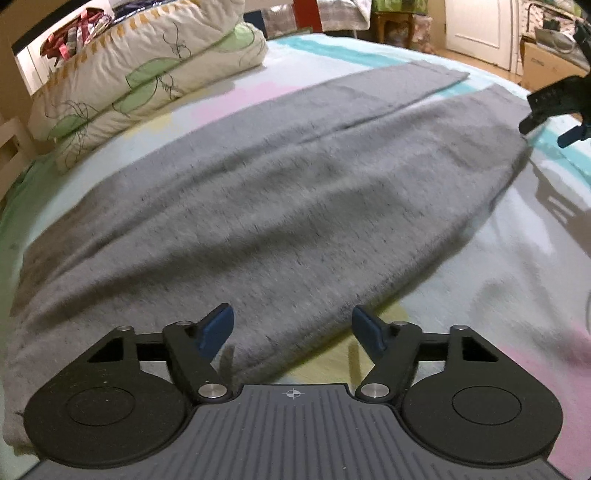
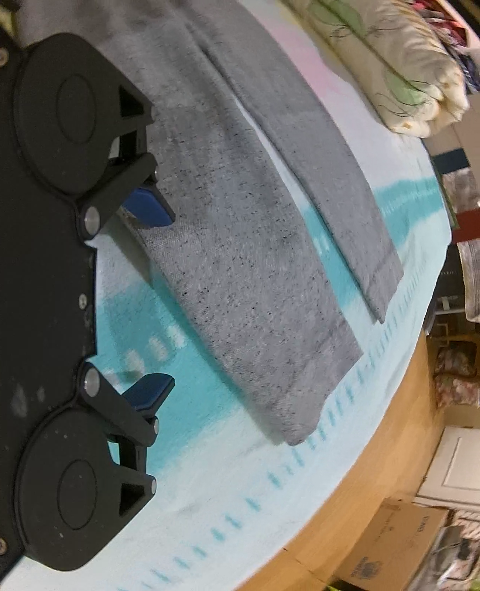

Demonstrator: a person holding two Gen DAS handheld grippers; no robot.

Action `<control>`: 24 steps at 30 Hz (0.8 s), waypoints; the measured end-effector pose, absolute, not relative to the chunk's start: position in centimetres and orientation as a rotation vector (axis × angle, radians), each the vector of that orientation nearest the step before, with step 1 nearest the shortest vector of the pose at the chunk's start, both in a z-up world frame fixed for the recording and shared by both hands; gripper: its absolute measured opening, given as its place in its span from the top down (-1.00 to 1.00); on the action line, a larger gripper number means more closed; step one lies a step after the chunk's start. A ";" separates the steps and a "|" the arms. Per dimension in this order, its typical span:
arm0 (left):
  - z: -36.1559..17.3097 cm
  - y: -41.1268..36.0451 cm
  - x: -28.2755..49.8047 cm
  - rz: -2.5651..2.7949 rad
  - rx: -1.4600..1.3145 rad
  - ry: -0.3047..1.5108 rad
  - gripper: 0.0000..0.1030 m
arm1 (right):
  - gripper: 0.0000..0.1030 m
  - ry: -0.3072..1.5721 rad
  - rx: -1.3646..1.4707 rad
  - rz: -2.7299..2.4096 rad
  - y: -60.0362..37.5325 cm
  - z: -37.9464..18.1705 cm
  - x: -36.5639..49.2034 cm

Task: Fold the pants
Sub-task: 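Close the right gripper on one leg hem while the left gripper grasps the other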

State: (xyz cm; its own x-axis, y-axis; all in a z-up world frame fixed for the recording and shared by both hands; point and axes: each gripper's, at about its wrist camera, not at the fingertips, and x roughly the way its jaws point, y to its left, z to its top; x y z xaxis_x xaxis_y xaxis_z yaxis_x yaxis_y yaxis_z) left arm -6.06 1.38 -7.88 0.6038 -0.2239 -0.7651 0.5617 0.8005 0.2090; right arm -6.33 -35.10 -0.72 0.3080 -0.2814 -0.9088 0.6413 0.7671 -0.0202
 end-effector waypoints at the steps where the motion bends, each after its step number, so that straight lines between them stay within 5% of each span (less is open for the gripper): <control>1: -8.1 1.2 -6.1 -0.473 0.461 0.806 -0.25 | -0.74 1.093 0.401 -0.626 -35.0 -0.9 -6.6; 9: -9.4 0.7 -6.0 -0.458 0.447 0.814 -0.12 | -0.74 1.004 0.568 -0.631 -37.0 -2.1 -6.0; 12: -9.4 0.6 -5.9 -0.470 0.445 0.809 0.02 | -0.58 0.966 0.631 -0.611 -37.9 -2.2 -5.3; 13: -9.4 0.6 -5.8 -0.482 0.439 0.813 0.12 | -0.23 0.955 0.645 -0.600 -38.2 -2.2 -5.2; 14: -9.3 0.7 -5.6 -0.490 0.431 0.817 0.15 | 0.45 0.950 0.656 -0.583 -38.4 -2.2 -5.2; 15: -9.3 0.7 -5.4 -0.496 0.422 0.822 0.26 | 0.78 0.955 0.670 -0.569 -38.6 -2.2 -4.9; 18: -8.9 1.1 -4.8 -0.525 0.382 0.829 0.71 | 0.89 0.962 0.704 -0.574 -39.2 -2.4 -4.3; 24: -5.8 2.1 -3.2 -0.551 0.334 0.774 0.85 | 0.89 0.947 0.682 -0.565 -38.8 -0.8 -4.2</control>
State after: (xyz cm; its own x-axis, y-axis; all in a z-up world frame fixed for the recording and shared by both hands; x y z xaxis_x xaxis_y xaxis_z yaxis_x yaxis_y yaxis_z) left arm -3.18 2.15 -5.83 0.5858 -0.3441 -0.7338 0.5812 0.8094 0.0844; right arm -4.17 -38.82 -0.83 0.4722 -0.1395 -0.8704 0.6997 0.6598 0.2739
